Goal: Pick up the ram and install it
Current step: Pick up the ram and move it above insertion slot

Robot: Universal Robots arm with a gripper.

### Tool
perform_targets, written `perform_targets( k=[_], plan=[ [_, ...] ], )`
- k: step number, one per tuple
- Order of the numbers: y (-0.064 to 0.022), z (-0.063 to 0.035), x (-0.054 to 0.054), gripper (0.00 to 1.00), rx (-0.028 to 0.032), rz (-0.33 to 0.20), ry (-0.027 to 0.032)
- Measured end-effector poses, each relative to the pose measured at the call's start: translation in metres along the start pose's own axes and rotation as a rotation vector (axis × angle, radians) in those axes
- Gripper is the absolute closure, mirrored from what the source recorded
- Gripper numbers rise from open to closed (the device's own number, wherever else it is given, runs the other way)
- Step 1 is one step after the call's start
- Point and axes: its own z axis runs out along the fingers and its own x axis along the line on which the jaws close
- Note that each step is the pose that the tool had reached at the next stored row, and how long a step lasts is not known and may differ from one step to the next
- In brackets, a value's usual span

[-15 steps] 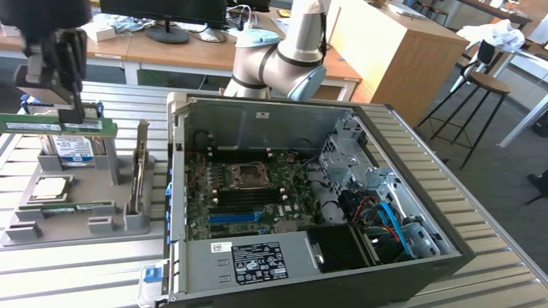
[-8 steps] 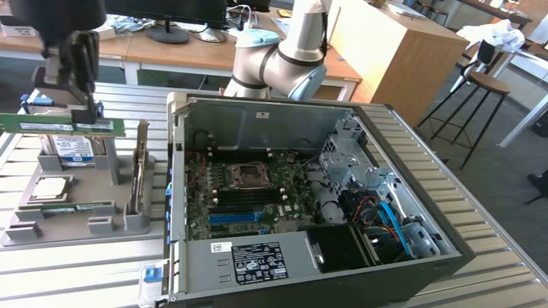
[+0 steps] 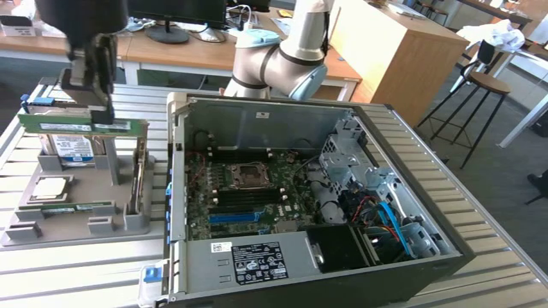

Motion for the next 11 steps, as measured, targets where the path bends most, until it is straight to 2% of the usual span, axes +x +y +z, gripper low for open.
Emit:
perform_targets(
  k=[11],
  plan=[
    [-0.0289, -0.0008, -0.002, 0.89, 0.0000, 0.000, 0.0001]
  ],
)
